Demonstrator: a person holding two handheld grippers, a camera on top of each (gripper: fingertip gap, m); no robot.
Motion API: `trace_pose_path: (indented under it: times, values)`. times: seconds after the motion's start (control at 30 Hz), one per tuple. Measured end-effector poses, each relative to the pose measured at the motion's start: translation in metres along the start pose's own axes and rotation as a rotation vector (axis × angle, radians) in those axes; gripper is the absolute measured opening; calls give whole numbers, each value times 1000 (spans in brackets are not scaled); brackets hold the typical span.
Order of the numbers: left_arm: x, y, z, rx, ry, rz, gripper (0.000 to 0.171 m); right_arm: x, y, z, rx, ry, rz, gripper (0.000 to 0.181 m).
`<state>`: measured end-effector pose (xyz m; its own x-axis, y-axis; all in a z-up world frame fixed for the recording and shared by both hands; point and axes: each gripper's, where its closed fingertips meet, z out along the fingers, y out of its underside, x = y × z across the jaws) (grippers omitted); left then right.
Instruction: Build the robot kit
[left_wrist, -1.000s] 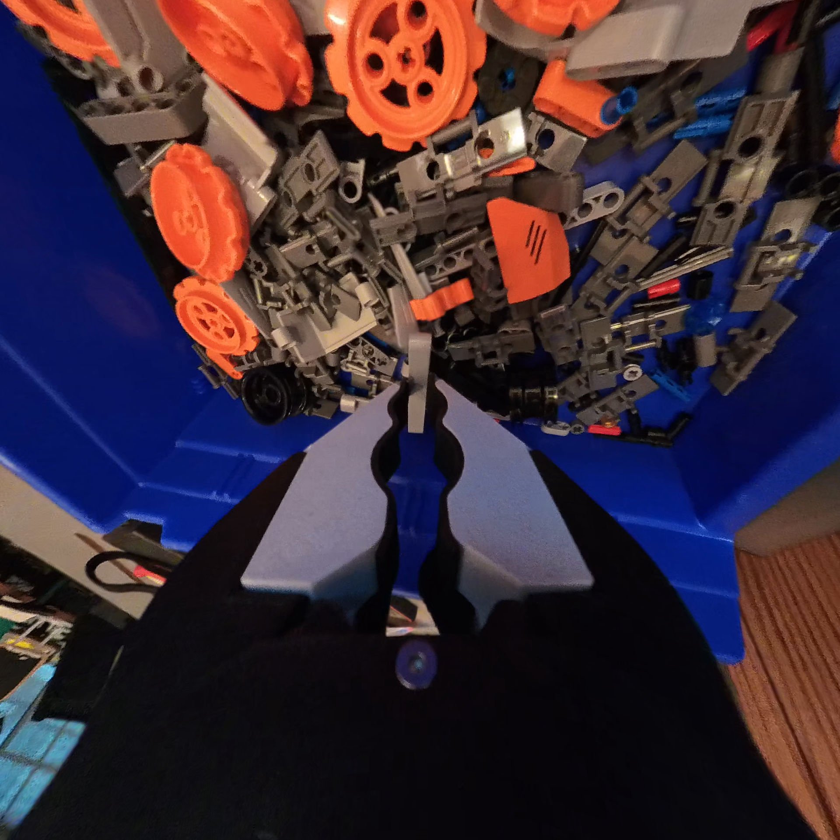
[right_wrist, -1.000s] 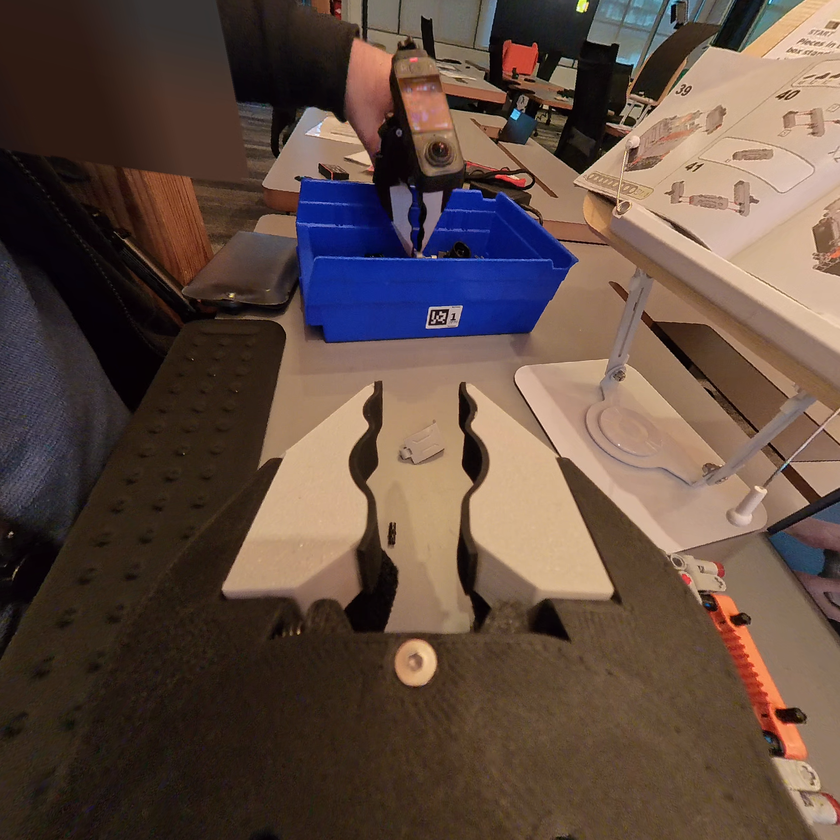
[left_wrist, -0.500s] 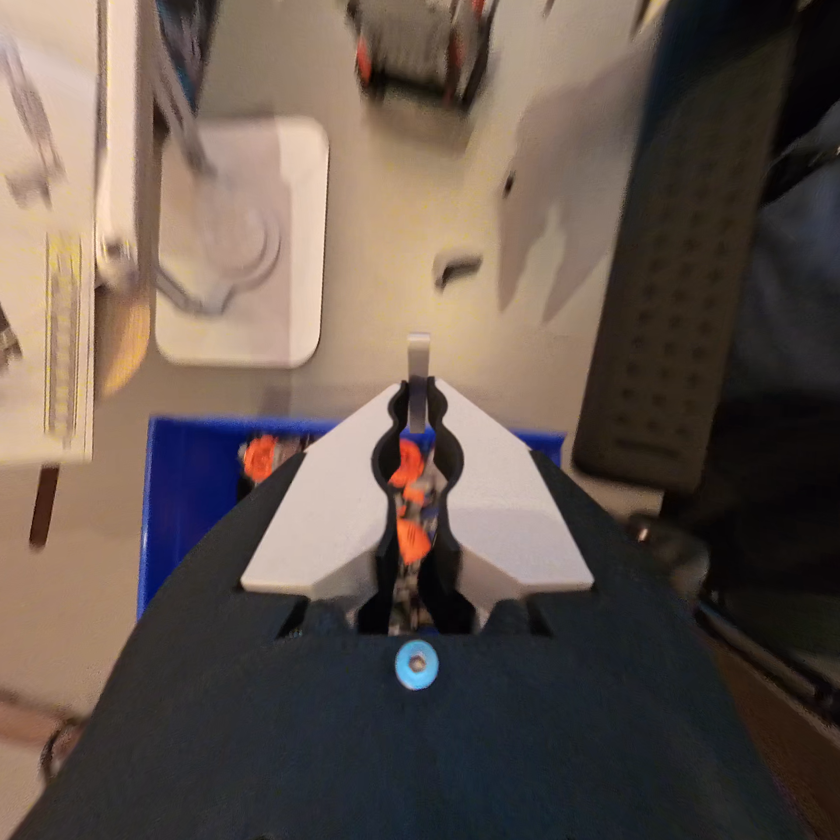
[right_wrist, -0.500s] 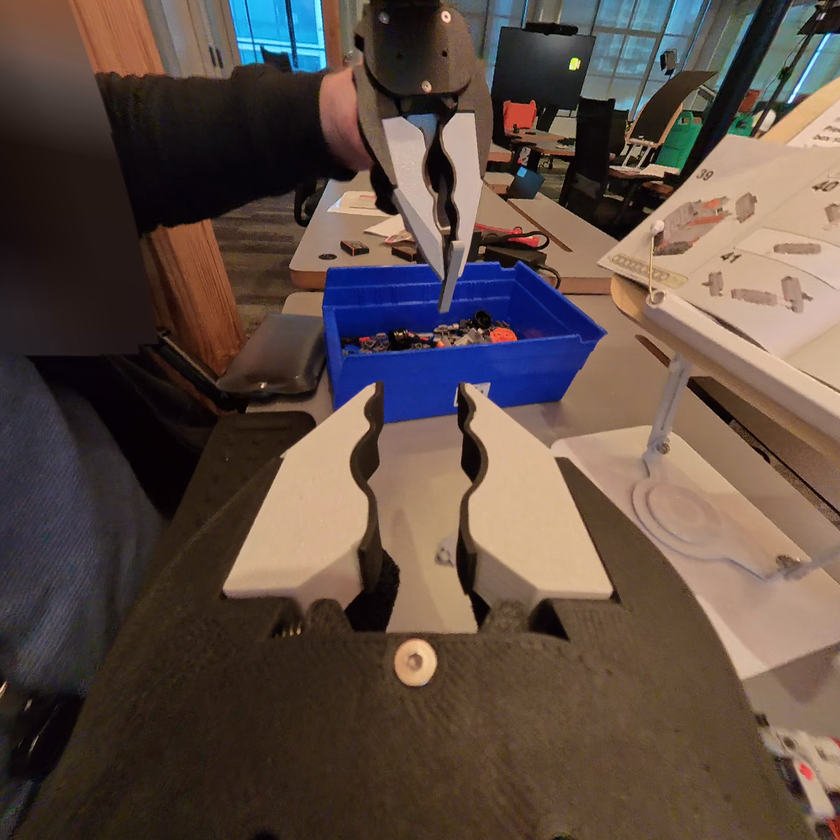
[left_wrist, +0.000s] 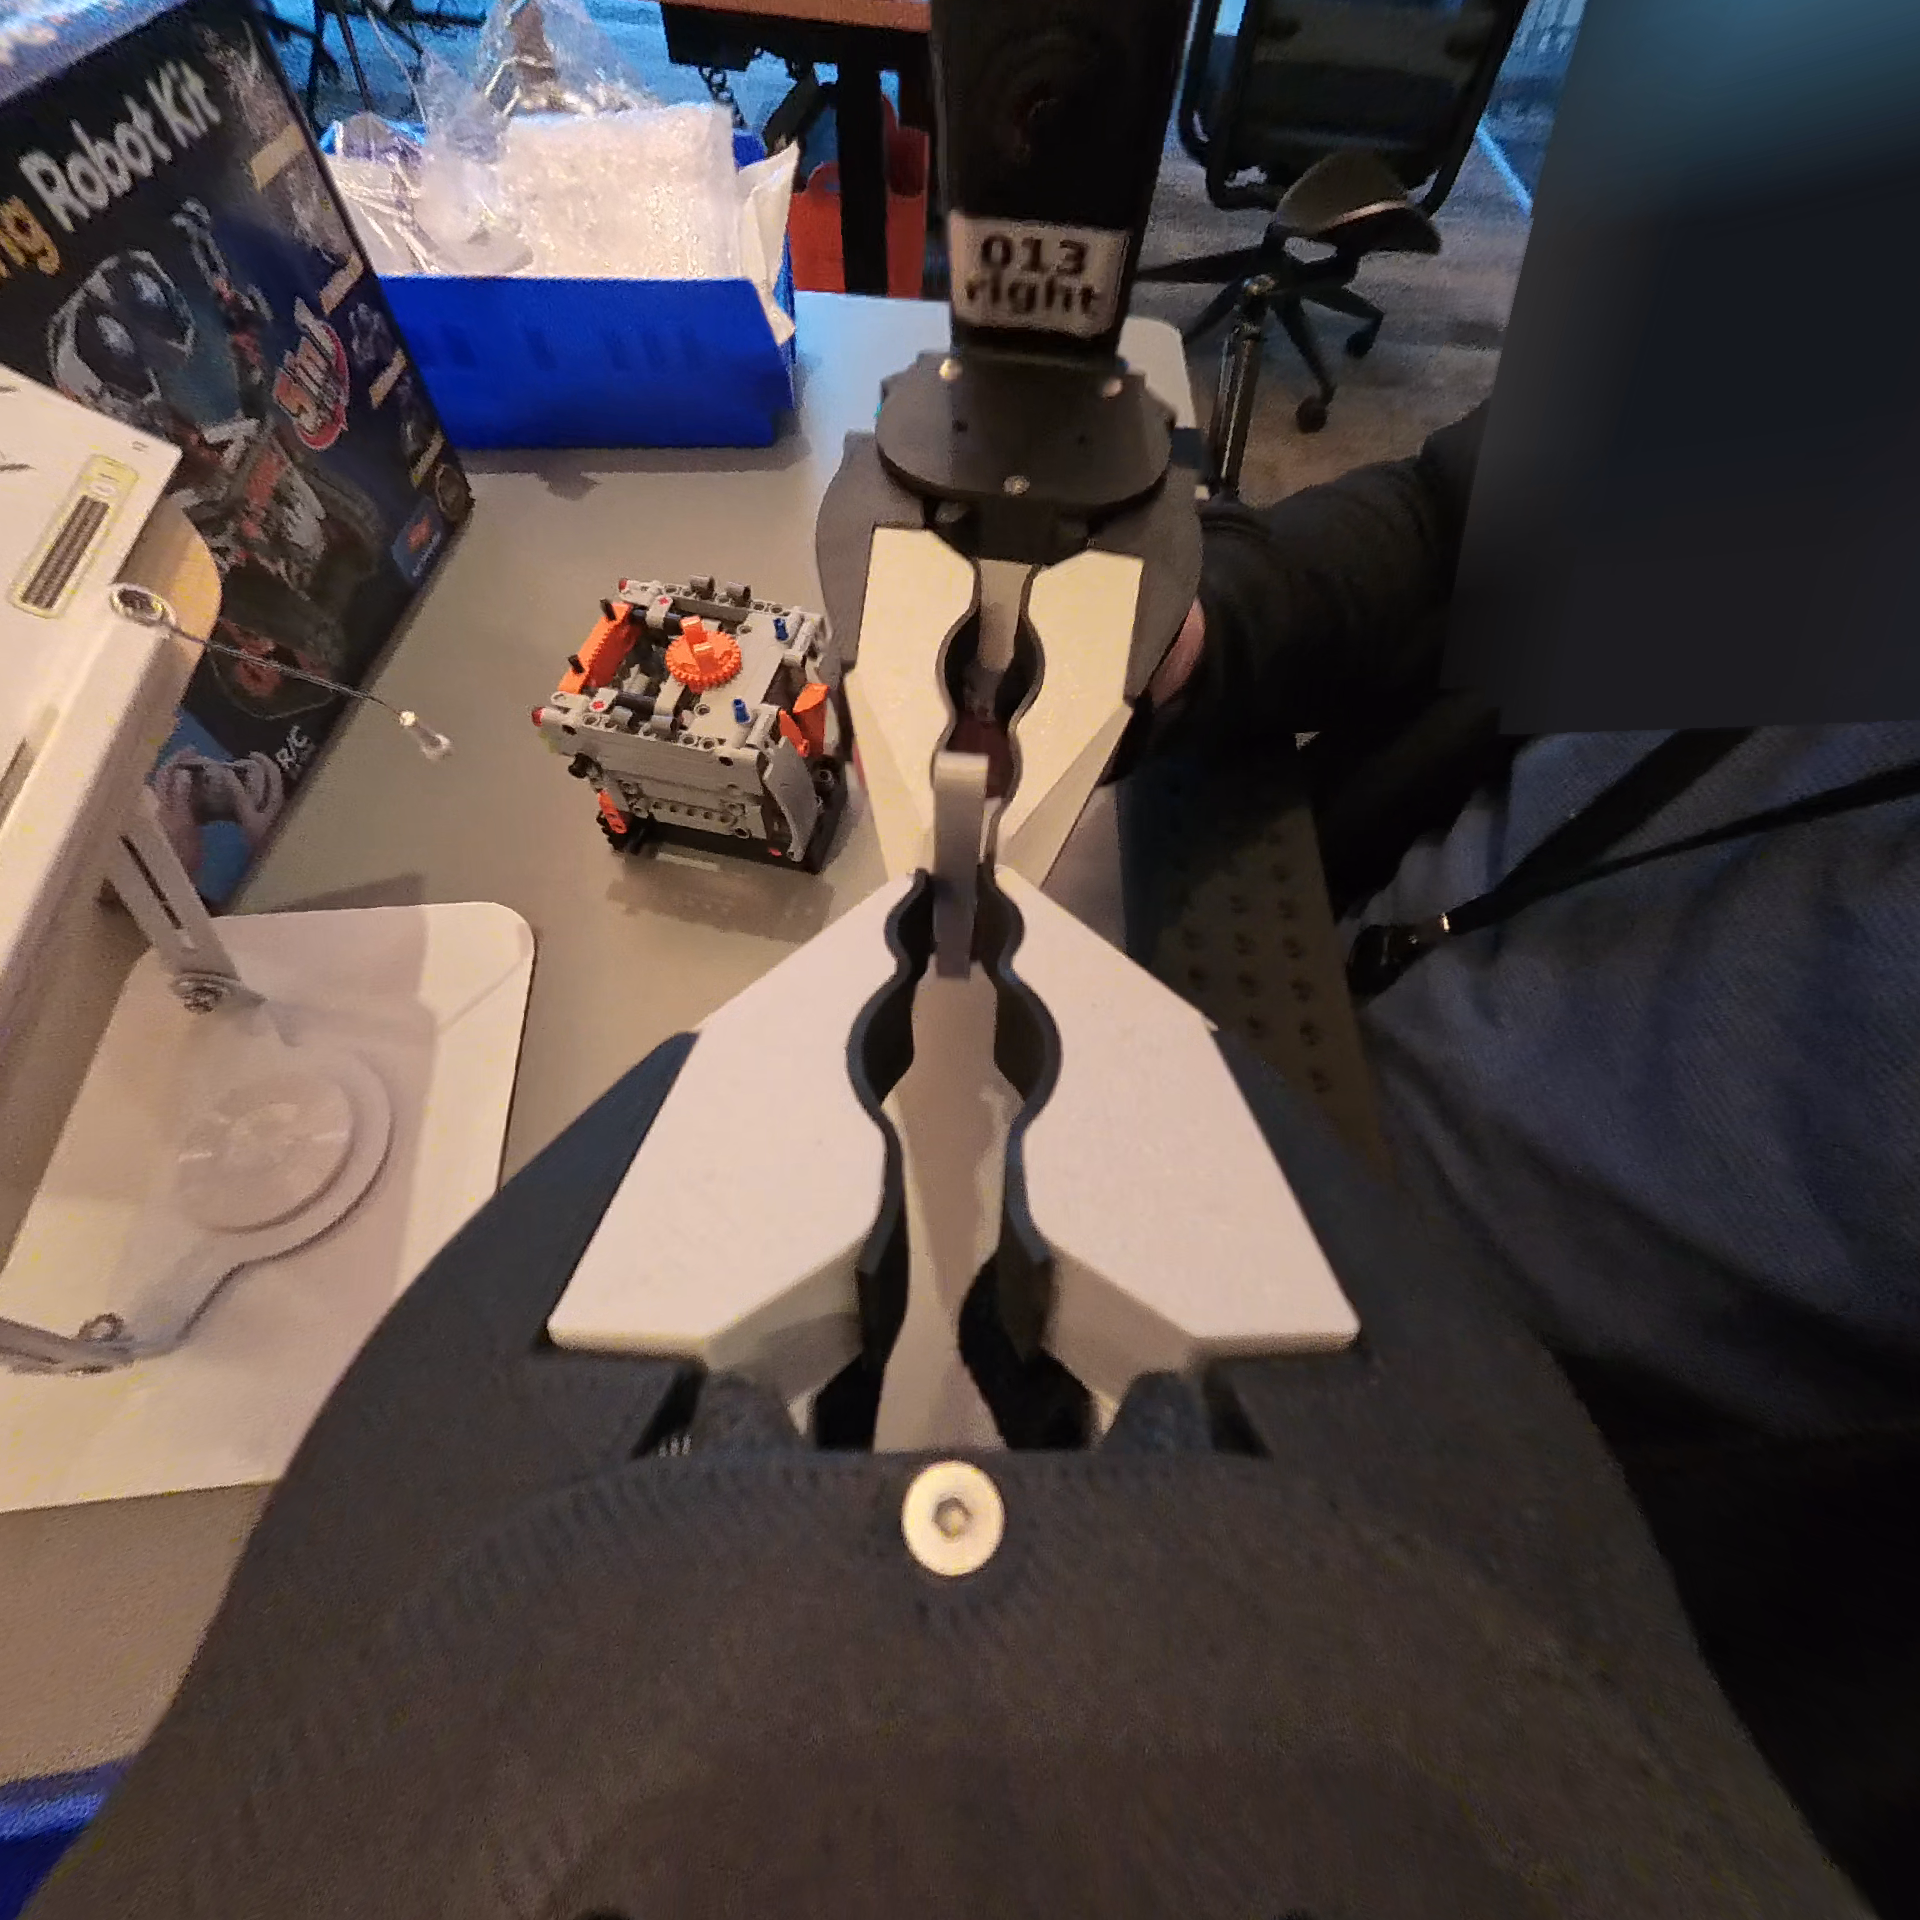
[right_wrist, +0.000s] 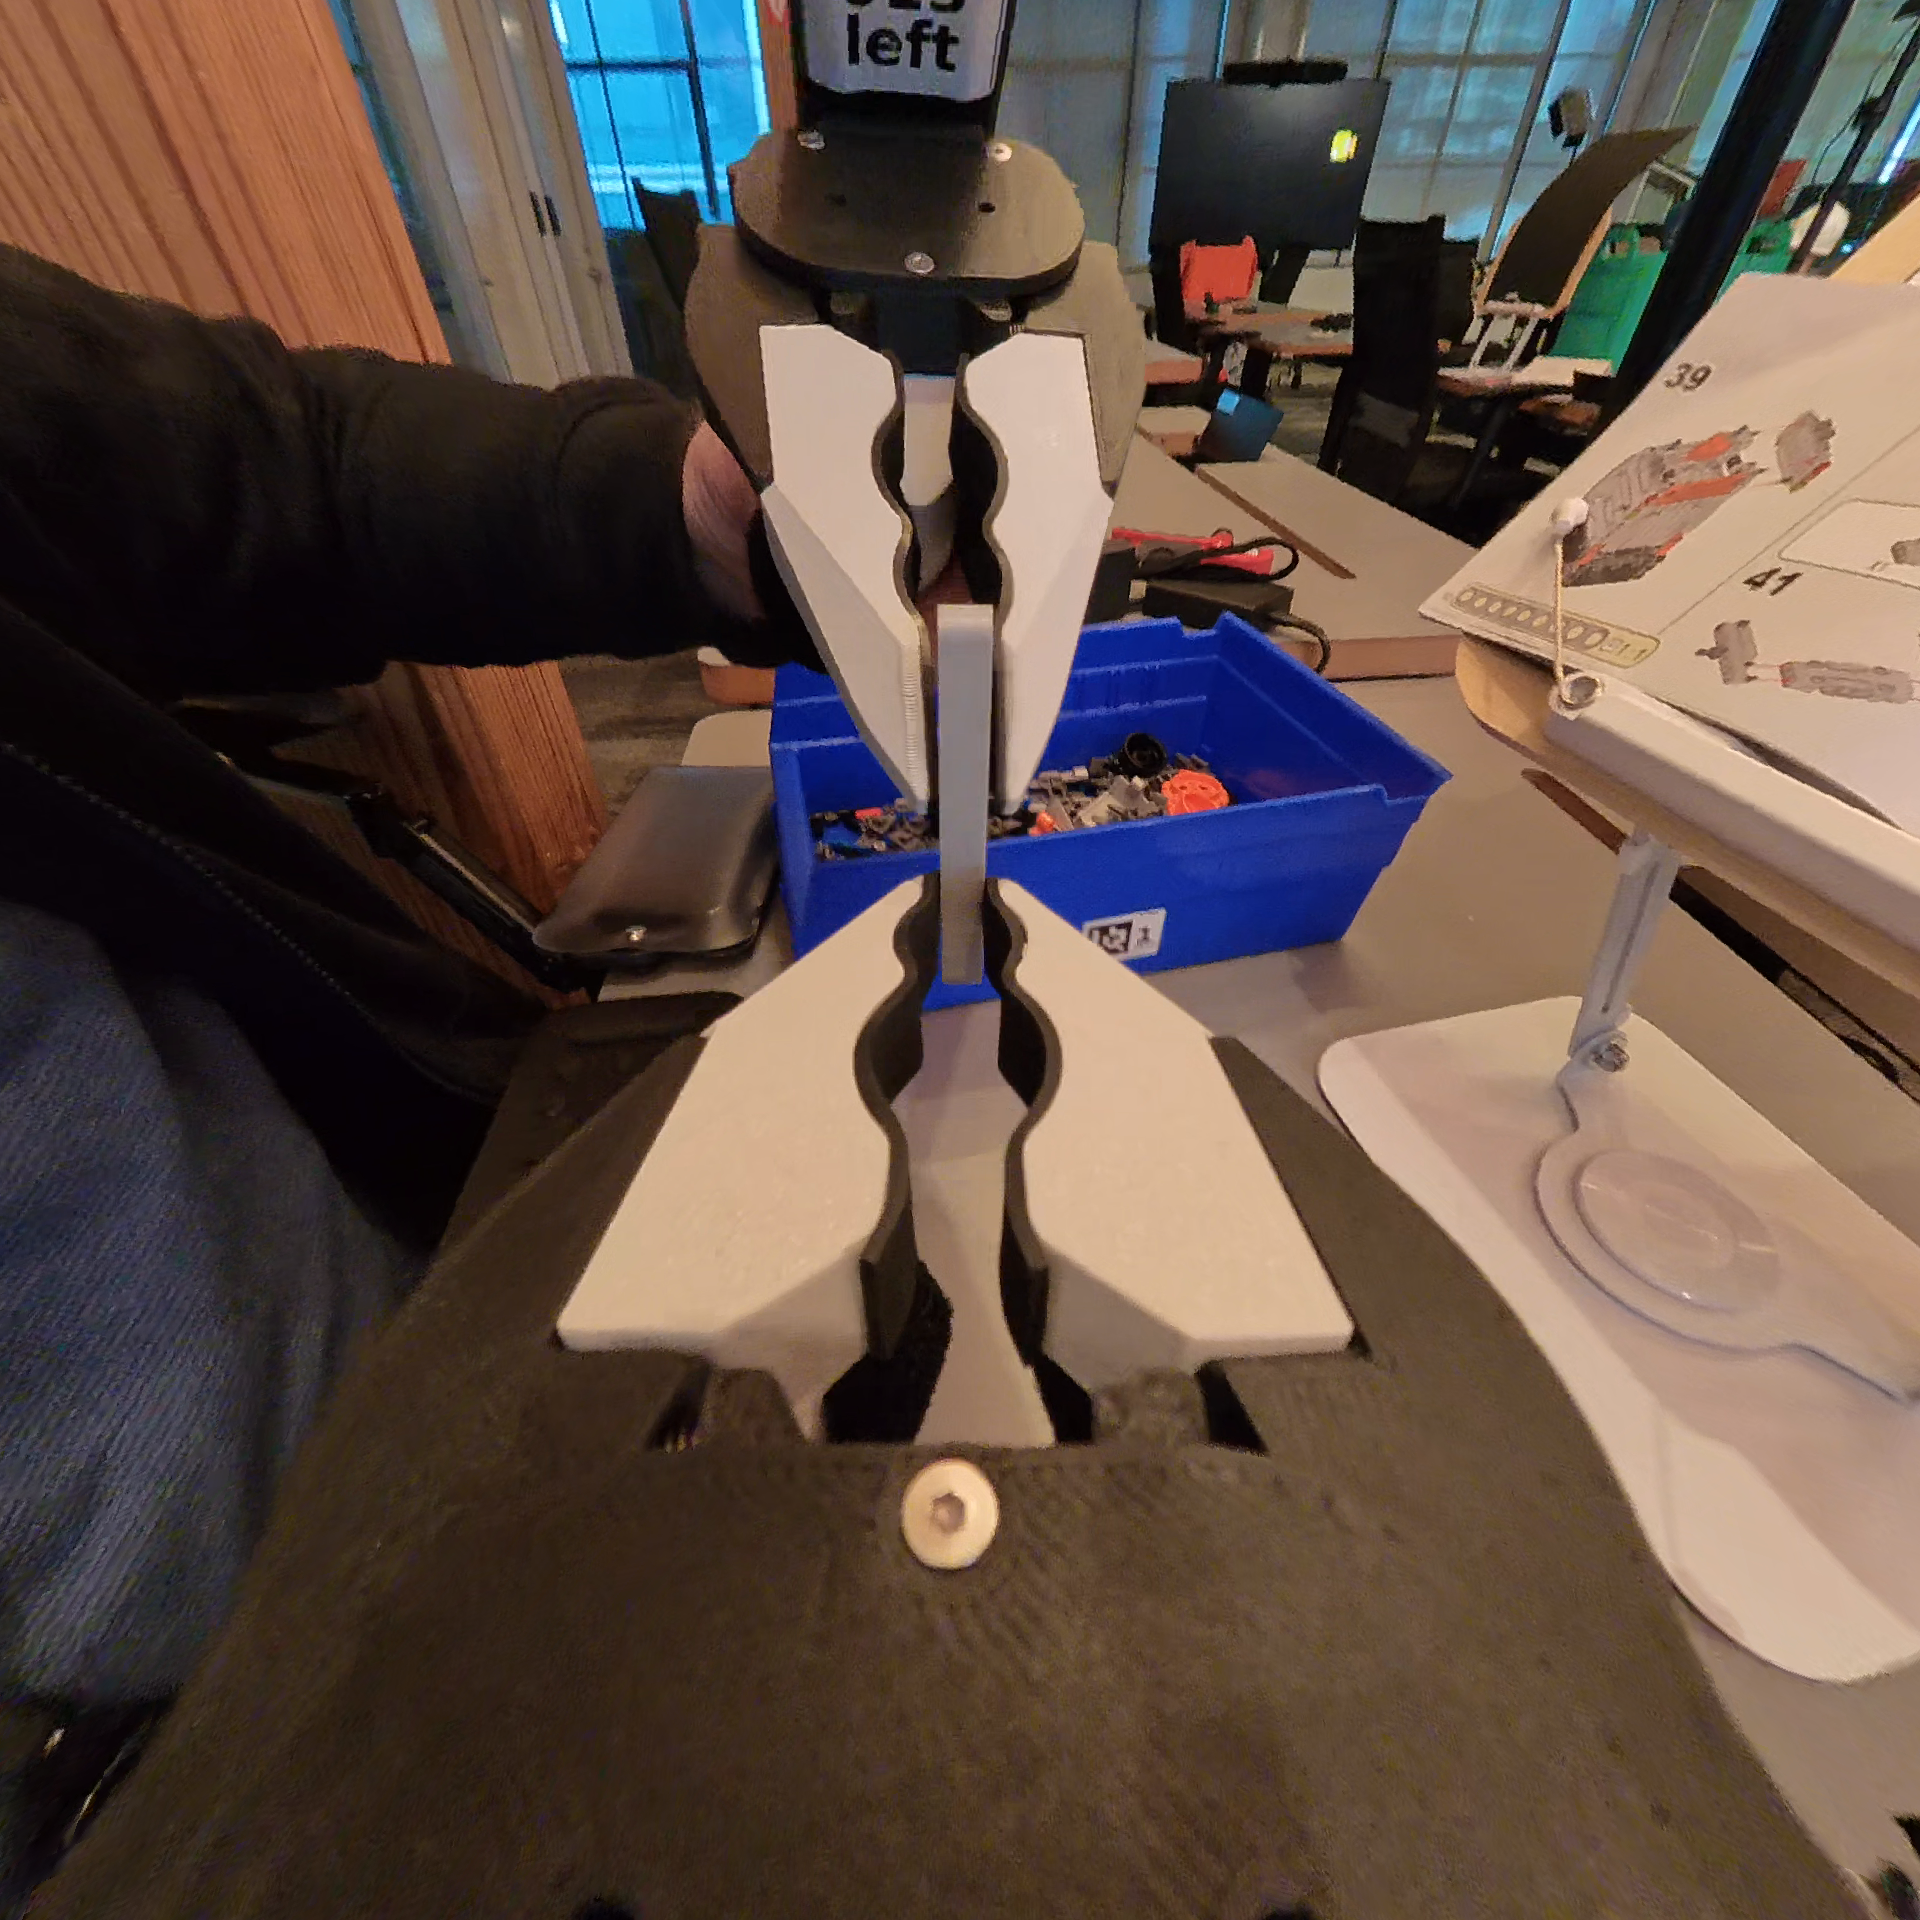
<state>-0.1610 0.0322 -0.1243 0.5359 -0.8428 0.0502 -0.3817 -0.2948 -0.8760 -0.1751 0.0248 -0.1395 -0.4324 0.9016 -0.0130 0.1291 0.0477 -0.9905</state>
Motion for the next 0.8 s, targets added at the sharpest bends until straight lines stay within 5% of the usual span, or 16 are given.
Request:
trace_pose_path:
  times: [0.13,0.43,0.63,0.8]
  values:
    - [-11,8,-14,-56,-60,24,19,6,13,-22,-135,10,0,5]
    - [-82,75,-112,-395,-377,-1,34,5,142,-83,-859,8,-30,6]
    - [-97,156,-151,-727,-396,-79,34,-3,190,-88,-1084,-45,-57,5]
    - [-99,205,-161,-854,-329,-158,33,-4,202,-83,-1133,-60,-58,7]
